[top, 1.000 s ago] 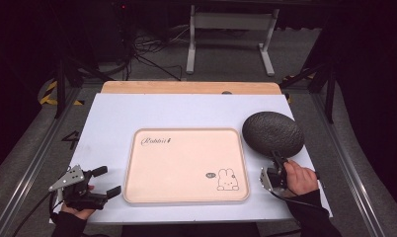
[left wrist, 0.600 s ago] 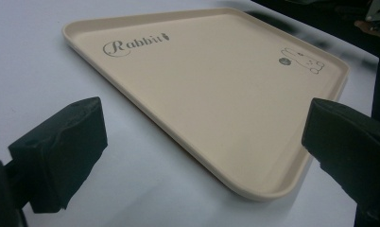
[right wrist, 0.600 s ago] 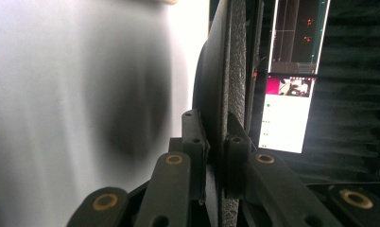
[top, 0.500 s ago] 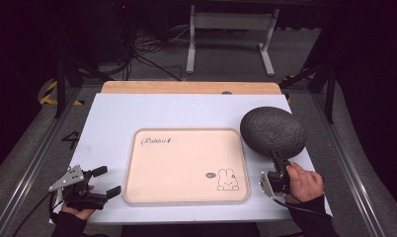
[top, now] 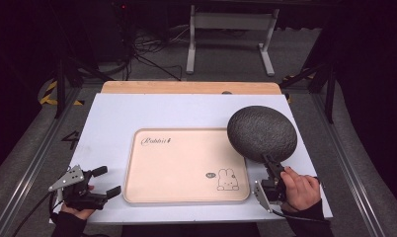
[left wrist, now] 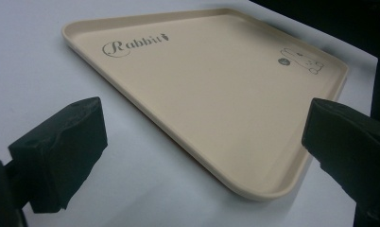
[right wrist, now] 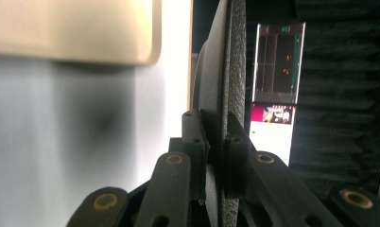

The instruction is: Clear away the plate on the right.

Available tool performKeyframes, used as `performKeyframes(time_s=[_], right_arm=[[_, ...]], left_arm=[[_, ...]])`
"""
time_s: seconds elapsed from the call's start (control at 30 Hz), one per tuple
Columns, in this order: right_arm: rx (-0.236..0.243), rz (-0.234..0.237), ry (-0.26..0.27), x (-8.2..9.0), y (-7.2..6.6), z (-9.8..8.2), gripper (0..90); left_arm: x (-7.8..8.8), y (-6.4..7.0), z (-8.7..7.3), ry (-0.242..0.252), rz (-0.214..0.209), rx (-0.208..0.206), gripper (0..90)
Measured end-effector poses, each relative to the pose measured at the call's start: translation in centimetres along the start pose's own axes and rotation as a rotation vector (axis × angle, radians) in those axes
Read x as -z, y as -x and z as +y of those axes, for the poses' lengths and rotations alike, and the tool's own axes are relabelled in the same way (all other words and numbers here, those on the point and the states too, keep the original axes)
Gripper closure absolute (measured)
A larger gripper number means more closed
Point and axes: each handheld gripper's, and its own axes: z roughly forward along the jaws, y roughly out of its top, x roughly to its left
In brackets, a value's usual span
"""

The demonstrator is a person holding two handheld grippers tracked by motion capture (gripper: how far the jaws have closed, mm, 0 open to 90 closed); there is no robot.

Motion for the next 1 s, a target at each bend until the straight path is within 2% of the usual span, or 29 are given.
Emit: performKeyframes(time_s=[0.27,0.9,1.0], right_arm=[[0.009,0.002,0.073,0.7,0.7,2.3,84.1],[0.033,0.004,0.238,0.8,1.6,7.1,83.7],[0.021,0.007,0.275,0.9,1.6,7.8,83.6]], left_arm=[[0.0,0.0,0.0,0.001,0.001,-0.004,1.5],[0.1,0.1,-0.1,0.006,0.007,-0.004,1.4],[0.1,0.1,-0.1,0.006,0.007,-0.003,1.4]])
